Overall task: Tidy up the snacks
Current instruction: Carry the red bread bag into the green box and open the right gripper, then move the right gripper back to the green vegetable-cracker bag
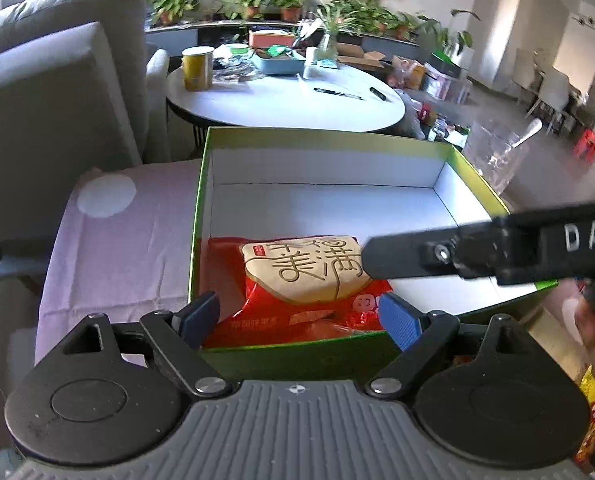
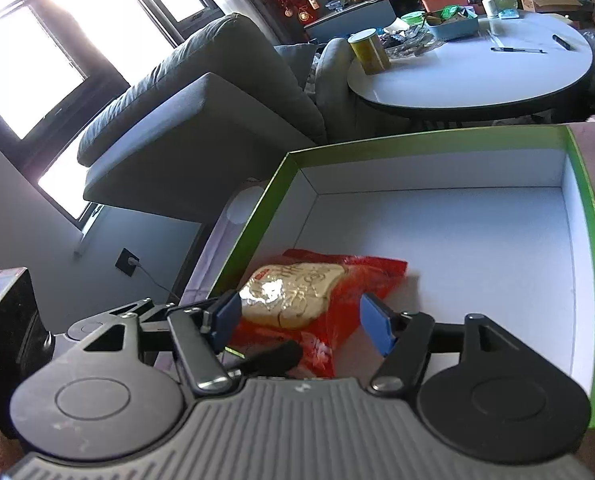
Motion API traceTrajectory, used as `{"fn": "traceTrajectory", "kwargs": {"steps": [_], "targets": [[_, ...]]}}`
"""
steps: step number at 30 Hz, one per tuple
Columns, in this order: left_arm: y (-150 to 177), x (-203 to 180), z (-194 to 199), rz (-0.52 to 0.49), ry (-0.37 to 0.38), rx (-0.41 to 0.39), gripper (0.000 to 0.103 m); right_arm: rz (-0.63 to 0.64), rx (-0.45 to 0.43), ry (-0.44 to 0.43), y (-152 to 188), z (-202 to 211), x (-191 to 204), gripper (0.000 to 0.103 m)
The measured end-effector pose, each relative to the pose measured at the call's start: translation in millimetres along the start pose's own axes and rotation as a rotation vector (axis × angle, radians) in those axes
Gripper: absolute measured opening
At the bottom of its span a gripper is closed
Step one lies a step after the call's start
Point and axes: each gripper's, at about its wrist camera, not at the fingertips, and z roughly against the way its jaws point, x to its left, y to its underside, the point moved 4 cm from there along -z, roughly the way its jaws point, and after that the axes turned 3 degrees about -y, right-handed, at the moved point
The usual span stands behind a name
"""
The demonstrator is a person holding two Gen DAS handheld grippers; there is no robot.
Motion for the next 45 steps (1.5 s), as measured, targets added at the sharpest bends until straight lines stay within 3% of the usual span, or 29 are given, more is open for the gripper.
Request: {"fn": "traceTrajectory", "kwargs": {"steps": [9, 11, 14, 17, 24, 31, 36, 45], "targets": [[15.2, -6.2, 17.5, 0.07, -0.001, 0.02, 0.086, -0.054, 0.017, 0.026, 15.0, 7.0, -10.5, 0.059], [21.1, -13.2, 21.9, 0.015, 0.019, 0.038, 0.088, -0.058, 0.02, 0.029, 18.4, 9.3, -11.6, 0.059], [31.8, -29.4, 27.0, -0.1, -0.05, 0.041, 0.088, -0.065, 0.014, 0.034, 22.6, 15.8, -12.4, 0.06], [35.4, -36.4, 36.8, -0.113, -0.072, 0.012, 0.088, -0.068, -0.02, 0.036, 23.8, 27.5, -13.0, 0.063], [39.0, -25.4, 72.1, 0.019, -0.02, -0.041, 0.088, -0.068, -0.106, 0.019, 29.4, 68.4, -13.4, 0.065], [64.4, -37.0, 95.3, -0.037, -0.004, -0.038, 0.089, -0.05, -0.117, 0.017, 50.8, 87.0, -13.6, 0.067], [84.2, -46.2, 103.2, -0.07, 0.058, -0.019, 0.089, -0.02, -0.098, 0.006, 66.4, 92.7, -7.5, 0.067], [105.2, -63.5, 107.5, -0.104, 0.087, -0.002, 0.089, 0.119, -0.069, 0.011, 95.9, 104.0, 12.5, 0.072]]}}
